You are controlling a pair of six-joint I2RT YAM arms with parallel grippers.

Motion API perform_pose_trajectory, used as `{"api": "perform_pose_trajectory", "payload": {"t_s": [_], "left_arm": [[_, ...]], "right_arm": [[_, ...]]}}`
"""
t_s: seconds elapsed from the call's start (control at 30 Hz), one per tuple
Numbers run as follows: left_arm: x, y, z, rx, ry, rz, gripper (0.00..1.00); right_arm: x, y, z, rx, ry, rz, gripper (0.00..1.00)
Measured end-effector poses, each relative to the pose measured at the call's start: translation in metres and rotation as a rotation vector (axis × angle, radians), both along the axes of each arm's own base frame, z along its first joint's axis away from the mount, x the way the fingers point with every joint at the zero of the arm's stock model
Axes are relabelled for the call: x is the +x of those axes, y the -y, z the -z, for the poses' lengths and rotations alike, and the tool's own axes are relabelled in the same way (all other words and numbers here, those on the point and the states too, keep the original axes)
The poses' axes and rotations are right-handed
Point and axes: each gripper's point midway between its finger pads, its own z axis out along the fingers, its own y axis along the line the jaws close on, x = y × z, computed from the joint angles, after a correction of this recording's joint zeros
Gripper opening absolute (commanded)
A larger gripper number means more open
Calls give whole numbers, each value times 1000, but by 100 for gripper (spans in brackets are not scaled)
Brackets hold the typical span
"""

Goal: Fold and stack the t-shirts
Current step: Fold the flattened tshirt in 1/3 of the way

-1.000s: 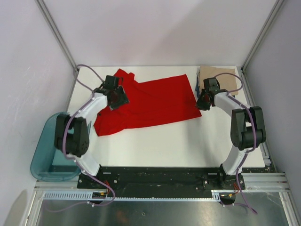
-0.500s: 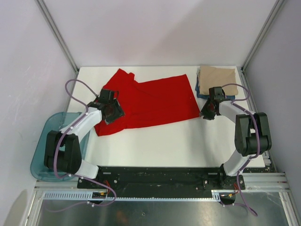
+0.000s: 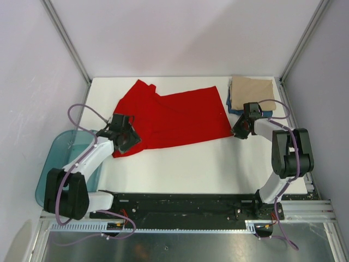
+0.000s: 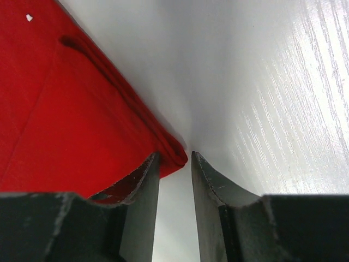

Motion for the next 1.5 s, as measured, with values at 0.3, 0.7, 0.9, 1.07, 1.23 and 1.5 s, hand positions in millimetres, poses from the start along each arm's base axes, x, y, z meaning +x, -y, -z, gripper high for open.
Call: {"api": "perform_pose_trajectory", "payload": {"t_s": [0.3, 0.7, 0.9, 1.07, 1.23, 1.5], "left_arm": [[-29, -26, 6, 24, 7, -189, 64], [-47, -55, 18, 108, -44, -365, 53], [-52, -61, 29, 152, -85, -383, 47], [-56, -66, 39, 194, -136, -387, 43], [-46, -68, 36, 223, -138, -388, 29], [-28, -71, 29, 258, -127, -376, 1]], "right_arm": [[9, -3, 2, 24, 25, 5, 6], [12, 15, 2, 16, 28, 57, 0], [15, 22, 2, 13, 30, 68, 0], [17, 23, 2, 7, 33, 60, 0], [17, 23, 2, 6, 34, 55, 0], [17, 23, 2, 11, 34, 51, 0]]}}
